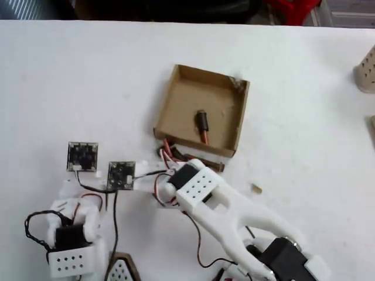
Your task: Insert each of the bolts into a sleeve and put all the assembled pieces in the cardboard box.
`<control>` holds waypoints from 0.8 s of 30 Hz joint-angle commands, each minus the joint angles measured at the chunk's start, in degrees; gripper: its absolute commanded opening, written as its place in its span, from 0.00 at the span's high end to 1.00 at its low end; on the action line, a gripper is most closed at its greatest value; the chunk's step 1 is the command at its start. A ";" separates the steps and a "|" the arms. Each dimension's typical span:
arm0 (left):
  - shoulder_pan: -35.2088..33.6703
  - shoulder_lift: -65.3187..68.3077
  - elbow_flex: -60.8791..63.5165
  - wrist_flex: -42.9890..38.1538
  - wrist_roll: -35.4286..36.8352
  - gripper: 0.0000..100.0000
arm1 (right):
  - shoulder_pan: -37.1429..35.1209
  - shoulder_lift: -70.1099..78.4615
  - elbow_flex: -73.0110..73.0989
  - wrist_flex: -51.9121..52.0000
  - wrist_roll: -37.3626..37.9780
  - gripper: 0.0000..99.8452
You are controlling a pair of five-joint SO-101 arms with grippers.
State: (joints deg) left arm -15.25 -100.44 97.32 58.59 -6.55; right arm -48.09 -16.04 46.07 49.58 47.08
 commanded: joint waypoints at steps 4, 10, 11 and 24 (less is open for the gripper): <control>-0.40 -0.13 -0.09 0.26 -0.62 0.93 | 0.31 -0.40 2.64 -5.23 0.79 0.85; -0.40 -0.13 -0.09 0.26 -0.62 0.93 | 0.31 7.43 0.70 -8.48 0.44 0.85; -0.40 -0.13 -0.09 0.26 -0.62 0.93 | 0.31 8.40 0.09 -8.40 0.44 0.85; -0.40 -0.13 -0.09 0.26 -0.62 0.93 | 0.31 10.68 -2.02 -6.46 0.70 0.90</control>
State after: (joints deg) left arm -15.25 -100.44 97.32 58.59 -6.64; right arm -48.09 -5.32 45.98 41.93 47.08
